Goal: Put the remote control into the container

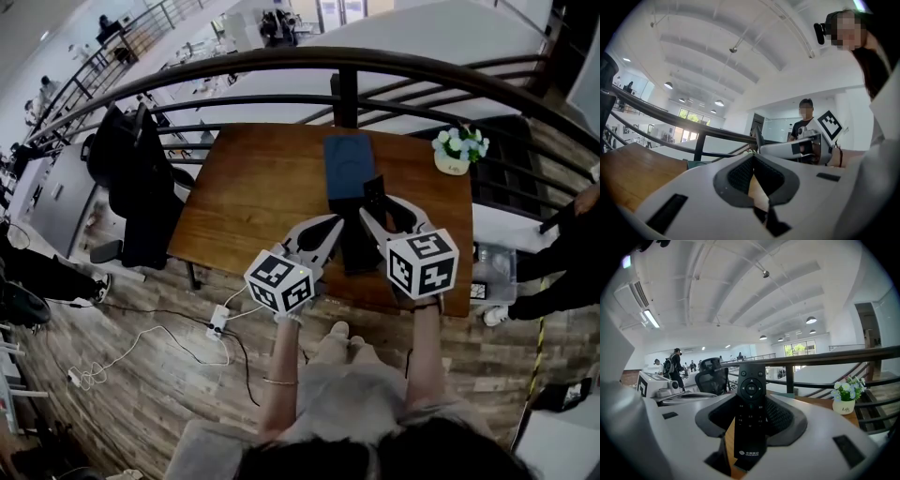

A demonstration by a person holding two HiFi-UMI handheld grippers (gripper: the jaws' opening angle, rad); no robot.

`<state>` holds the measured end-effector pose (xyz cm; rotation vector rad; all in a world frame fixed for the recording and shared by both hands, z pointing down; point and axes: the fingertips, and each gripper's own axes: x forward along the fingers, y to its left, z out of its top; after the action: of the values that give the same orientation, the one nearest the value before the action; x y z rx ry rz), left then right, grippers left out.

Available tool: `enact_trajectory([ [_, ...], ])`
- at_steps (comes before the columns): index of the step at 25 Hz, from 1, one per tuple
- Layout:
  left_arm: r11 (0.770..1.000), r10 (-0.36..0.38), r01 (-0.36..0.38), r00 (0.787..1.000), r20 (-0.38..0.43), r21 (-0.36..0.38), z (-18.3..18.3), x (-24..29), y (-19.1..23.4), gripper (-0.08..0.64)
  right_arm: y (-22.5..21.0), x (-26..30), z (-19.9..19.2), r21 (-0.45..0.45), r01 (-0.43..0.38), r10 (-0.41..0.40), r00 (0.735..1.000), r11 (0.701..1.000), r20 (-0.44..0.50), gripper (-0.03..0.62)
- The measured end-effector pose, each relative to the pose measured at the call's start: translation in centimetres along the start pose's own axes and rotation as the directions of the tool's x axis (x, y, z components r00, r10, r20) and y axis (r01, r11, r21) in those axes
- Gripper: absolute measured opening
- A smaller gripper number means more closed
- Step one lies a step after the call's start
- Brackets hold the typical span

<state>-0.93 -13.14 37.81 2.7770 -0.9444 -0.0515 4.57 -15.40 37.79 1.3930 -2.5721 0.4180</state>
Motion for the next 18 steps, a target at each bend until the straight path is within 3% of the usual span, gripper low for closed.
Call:
enact_trajectory([
  [18, 0.995, -0.07, 0.063, 0.993, -0.09, -0.078, -3.3, 1.7, 5.7, 0.004, -2.0, 6.1, -4.0, 0.061, 0.06, -0.05, 0.987, 0.996, -0.154, 0.202],
])
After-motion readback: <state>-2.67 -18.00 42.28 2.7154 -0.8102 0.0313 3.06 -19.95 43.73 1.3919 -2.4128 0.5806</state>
